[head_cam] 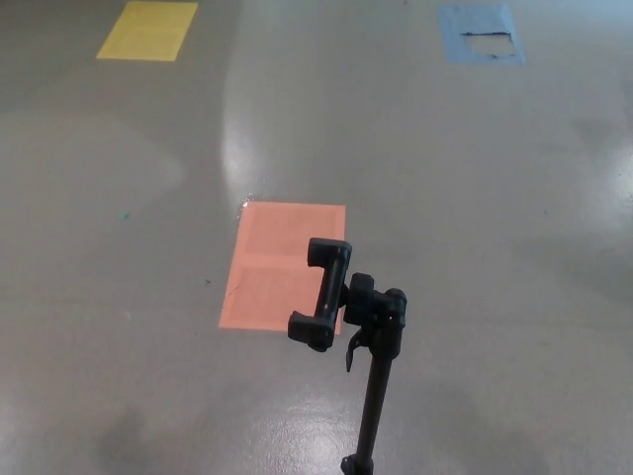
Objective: The robot uses its left hand to grab the top of a phone stand kept on the floor and tilt it upwards to adjust its angle
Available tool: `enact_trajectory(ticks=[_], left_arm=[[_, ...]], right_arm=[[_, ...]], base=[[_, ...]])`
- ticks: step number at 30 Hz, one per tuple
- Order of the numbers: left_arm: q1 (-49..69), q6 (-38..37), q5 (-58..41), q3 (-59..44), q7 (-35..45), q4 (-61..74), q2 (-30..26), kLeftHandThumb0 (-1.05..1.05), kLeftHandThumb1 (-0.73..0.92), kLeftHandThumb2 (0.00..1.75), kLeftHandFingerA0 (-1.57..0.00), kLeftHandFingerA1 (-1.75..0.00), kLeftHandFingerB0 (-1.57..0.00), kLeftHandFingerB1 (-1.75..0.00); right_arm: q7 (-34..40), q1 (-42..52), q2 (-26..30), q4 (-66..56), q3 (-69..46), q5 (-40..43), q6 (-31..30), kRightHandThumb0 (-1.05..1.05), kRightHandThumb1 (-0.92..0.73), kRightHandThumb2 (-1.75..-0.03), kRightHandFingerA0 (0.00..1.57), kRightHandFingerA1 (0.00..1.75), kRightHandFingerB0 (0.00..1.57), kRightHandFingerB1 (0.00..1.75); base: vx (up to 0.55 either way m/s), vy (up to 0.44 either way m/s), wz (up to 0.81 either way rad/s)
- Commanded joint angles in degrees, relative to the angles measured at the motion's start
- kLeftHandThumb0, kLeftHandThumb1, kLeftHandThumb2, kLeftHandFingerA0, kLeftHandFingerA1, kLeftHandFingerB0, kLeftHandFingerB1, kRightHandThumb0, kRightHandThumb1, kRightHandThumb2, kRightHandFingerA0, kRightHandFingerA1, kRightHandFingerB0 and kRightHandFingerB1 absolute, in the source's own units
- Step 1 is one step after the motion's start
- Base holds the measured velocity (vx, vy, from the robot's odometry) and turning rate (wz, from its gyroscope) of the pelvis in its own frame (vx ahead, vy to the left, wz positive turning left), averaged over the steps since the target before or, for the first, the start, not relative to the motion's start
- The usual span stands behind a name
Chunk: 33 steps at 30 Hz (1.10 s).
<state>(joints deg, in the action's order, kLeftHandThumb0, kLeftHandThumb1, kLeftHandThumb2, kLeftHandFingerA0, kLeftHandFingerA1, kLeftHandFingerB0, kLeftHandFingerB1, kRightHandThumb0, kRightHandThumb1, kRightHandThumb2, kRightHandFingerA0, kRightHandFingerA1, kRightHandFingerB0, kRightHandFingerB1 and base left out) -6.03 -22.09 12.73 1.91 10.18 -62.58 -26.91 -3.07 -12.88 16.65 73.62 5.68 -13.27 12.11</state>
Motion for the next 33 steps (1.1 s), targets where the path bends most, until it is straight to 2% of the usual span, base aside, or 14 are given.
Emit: enact_trajectory(ticks=[1,7,8,19,20,23,24,25,26,30,31,33], left_arm=[[3.27,-9.47,4.63,2.11,-6.07,15.26,-1.96,-0.73,0.64,0.90,-0.11,-0.42,-0.04,-0.25],[4.36,-9.49,18.42,5.74,-9.40,37.33,-8.34,-0.73,0.61,0.90,-0.13,-0.43,-0.05,-0.28],[3.99,-8.75,18.84,5.77,-8.14,40.29,-8.64,-0.36,0.43,1.00,0.00,-0.47,0.00,-0.49],[-0.33,-6.47,22.33,7.42,-1.90,55.79,-10.72,-0.38,0.34,0.96,0.00,-0.46,0.00,-0.47],[-1.42,-6.84,22.97,7.82,-1.88,56.93,-10.75,-0.81,0.67,0.62,-0.28,-0.33,-0.04,-0.21],[-4.69,-7.46,25.43,8.88,-1.67,59.56,-11.20,-0.83,0.69,0.62,-0.30,-0.33,-0.04,-0.22],[-6.32,-6.89,26.45,9.49,-1.17,60.31,-11.50,-0.85,0.55,0.91,-0.21,-0.43,-0.05,-0.26],[-7.05,-6.49,26.73,9.81,-0.87,60.51,-11.60,-0.85,0.55,0.91,-0.21,-0.43,-0.05,-0.26],[-8.12,-5.98,27.49,10.24,-0.73,60.76,-11.68,-0.84,0.66,0.61,-0.28,-0.32,-0.09,-0.23],[-10.45,-4.53,29.05,11.36,-0.29,61.85,-12.14,-0.83,0.64,0.61,-0.27,-0.31,-0.09,-0.24],[-10.82,-4.13,29.63,11.64,-0.21,62.47,-12.34,-0.83,0.52,0.88,-0.21,-0.42,-0.05,-0.27],[-11.66,-4.01,29.99,12.05,-0.52,62.74,-12.31,-0.84,0.51,0.87,-0.25,-0.44,-0.03,-0.25]], right_arm=[[0.05,-0.60,1.10,0.35,0.23,-0.62,0.51,-0.73,-0.81,-0.65,0.18,0.35,0.20,0.29],[-0.39,-0.81,1.24,0.66,0.35,-0.58,0.33,-0.72,-0.80,-0.65,0.18,0.35,0.21,0.29],[-0.52,-0.92,1.26,0.66,0.32,-0.50,0.15,-0.72,-0.80,-0.65,0.17,0.34,0.21,0.29],[-1.34,-1.37,1.43,0.63,0.03,-0.03,-0.54,-0.73,-0.79,-0.64,0.16,0.36,0.20,0.31],[-1.43,-1.26,1.54,0.59,-0.04,0.04,-0.41,-0.72,-0.79,-0.63,0.17,0.36,0.20,0.31],[-1.51,-1.23,1.76,0.55,0.02,-0.04,-0.21,-0.72,-0.78,-0.64,0.18,0.37,0.20,0.30],[-1.49,-1.45,1.83,0.59,0.11,-0.16,-0.21,-0.72,-0.78,-0.64,0.17,0.37,0.20,0.30],[-1.49,-1.58,1.86,0.61,0.12,-0.19,-0.22,-0.72,-0.78,-0.64,0.17,0.37,0.20,0.30],[-1.47,-1.75,1.90,0.62,0.15,-0.24,-0.28,-0.71,-0.78,-0.64,0.17,0.36,0.20,0.30],[-1.54,-2.17,1.91,0.69,0.24,-0.33,-0.64,-0.72,-0.78,-0.64,0.17,0.35,0.20,0.30],[-1.63,-2.22,1.94,0.68,0.27,-0.36,-0.70,-0.72,-0.78,-0.64,0.16,0.36,0.20,0.30],[-1.94,-2.23,2.01,0.66,0.18,-0.24,-0.51,-0.72,-0.78,-0.64,0.17,0.38,0.20,0.31]], base=[[0.00,0.000,0.00],[0.00,0.000,0.00],[0.00,0.000,0.00],[0.00,0.000,0.00],[0.00,0.000,0.00],[0.00,0.000,0.00],[0.00,0.000,0.00],[0.00,0.000,0.00],[0.00,0.000,0.00],[0.00,0.000,0.00],[0.00,0.000,0.00],[0.00,0.000,0.00]])
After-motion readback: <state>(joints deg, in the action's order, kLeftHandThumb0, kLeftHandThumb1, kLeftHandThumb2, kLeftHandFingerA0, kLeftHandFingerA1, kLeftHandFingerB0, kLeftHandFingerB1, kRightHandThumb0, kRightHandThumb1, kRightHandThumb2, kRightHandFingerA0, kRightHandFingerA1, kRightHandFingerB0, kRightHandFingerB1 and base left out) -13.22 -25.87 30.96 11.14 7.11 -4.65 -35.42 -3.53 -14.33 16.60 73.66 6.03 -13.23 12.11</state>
